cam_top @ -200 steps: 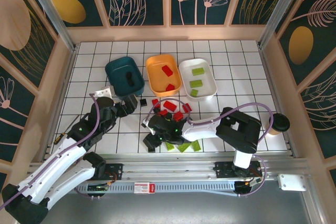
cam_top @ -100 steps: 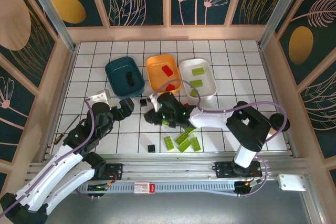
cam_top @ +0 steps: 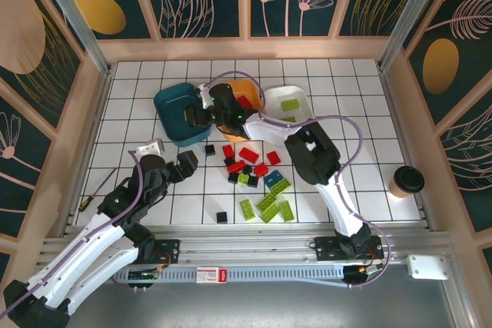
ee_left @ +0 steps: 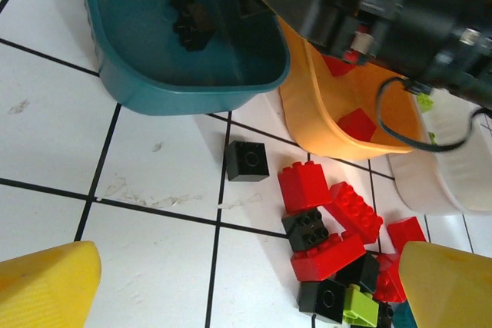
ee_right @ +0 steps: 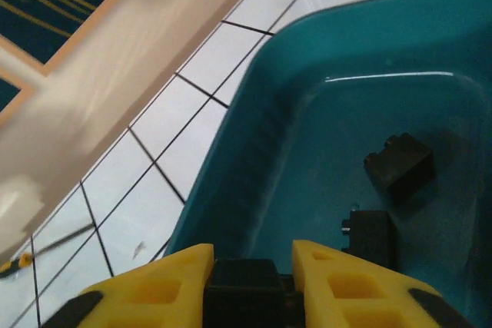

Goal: Sort the legos into containers by color
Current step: Place the lego in the container, then pick up the lego from the middle-left of the table.

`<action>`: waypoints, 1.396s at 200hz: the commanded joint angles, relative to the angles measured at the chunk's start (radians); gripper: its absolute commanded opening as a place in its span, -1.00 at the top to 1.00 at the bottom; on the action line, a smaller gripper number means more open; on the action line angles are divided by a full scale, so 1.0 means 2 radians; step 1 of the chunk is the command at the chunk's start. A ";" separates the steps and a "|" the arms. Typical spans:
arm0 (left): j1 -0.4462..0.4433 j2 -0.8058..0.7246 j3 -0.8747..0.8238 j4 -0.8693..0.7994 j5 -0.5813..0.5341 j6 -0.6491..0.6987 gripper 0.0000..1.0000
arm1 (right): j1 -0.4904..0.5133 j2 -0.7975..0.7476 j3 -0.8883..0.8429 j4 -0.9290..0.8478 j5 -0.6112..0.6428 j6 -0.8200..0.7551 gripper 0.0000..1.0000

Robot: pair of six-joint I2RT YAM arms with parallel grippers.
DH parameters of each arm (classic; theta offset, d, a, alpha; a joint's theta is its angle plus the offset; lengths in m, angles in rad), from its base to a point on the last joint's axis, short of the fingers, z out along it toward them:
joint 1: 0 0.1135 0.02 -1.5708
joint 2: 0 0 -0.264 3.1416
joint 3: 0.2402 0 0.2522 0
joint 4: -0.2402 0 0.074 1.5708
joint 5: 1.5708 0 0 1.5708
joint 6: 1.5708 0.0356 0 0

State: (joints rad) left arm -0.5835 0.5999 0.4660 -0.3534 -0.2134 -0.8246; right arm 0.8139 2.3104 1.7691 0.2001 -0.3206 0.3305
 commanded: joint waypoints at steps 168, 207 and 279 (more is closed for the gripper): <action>-0.354 0.282 0.021 0.011 -0.038 -0.120 -0.63 | -0.028 -0.337 -0.440 0.130 0.063 0.050 -0.29; -0.373 0.354 0.036 0.020 -0.044 -0.127 -0.47 | -0.028 -0.405 -0.513 0.140 0.081 0.053 -0.29; -0.373 0.369 0.031 0.023 -0.036 -0.132 -0.08 | -0.029 -0.474 -0.551 0.125 0.112 0.044 -0.29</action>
State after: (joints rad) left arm -1.3262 1.3178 0.5243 -0.3225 -0.3012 -1.0649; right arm 0.7605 1.4059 0.6964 0.4236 -0.1455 0.4263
